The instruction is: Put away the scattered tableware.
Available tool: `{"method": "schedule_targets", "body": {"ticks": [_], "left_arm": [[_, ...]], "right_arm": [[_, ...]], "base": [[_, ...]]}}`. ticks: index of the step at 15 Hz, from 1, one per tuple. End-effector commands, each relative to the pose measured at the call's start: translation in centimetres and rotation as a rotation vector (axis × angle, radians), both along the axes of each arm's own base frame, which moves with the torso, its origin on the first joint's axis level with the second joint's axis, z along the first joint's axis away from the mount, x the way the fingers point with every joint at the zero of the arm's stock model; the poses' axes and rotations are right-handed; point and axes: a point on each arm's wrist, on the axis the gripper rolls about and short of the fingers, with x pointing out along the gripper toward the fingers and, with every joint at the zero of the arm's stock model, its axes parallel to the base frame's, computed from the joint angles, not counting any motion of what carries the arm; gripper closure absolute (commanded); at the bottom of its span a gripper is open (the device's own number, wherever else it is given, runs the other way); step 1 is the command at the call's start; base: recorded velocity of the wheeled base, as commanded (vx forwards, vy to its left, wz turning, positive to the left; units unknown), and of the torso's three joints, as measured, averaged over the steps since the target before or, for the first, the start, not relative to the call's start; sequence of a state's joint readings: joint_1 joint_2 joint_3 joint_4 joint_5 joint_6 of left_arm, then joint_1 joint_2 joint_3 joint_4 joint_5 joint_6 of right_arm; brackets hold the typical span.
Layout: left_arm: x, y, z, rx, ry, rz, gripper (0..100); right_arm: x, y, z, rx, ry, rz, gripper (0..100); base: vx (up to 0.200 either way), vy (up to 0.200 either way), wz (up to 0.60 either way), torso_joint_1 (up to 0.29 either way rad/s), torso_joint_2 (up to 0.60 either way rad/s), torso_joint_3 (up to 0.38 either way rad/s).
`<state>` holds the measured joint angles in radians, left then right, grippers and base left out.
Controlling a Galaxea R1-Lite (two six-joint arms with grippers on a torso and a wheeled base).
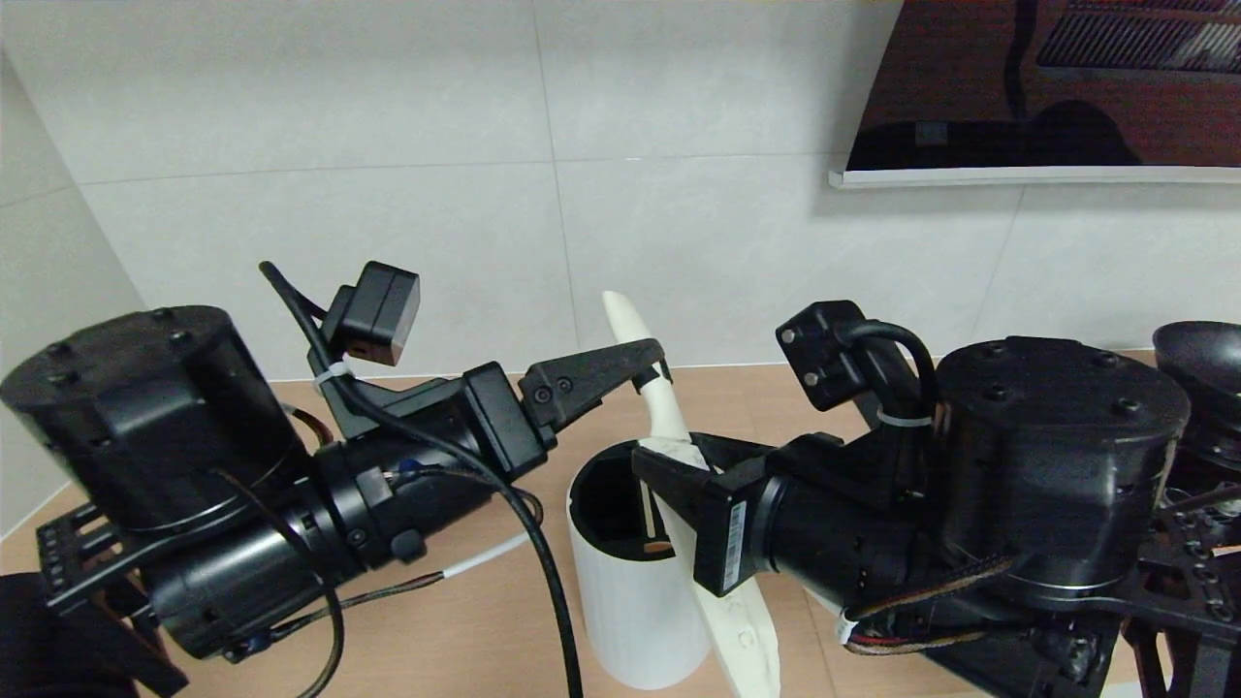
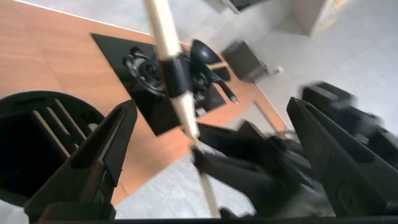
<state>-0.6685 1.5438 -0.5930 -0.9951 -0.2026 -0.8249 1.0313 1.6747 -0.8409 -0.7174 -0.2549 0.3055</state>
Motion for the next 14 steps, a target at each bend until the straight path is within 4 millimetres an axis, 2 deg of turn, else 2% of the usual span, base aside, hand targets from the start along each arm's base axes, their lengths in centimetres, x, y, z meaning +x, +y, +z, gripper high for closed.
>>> {"method": "schedule_targets", "body": {"ticks": [1, 14], "left_arm": [[0.6, -0.7, -1.0, 0.018, 0.023, 0.0, 0], [1.8, -1.6, -2.3, 0.011, 0.015, 0.047, 0]], "right_arm": [[-0.1, 0.2, -0.2, -0.004, 0.002, 0.006, 100], [-1.0, 1.0, -1.1, -0.026, 0.029, 0.049, 100]], "base": [[0.0, 0.0, 0.0, 0.0, 0.0, 0.0], [0.0, 0.0, 0.0, 0.0, 0.0, 0.0]]}}
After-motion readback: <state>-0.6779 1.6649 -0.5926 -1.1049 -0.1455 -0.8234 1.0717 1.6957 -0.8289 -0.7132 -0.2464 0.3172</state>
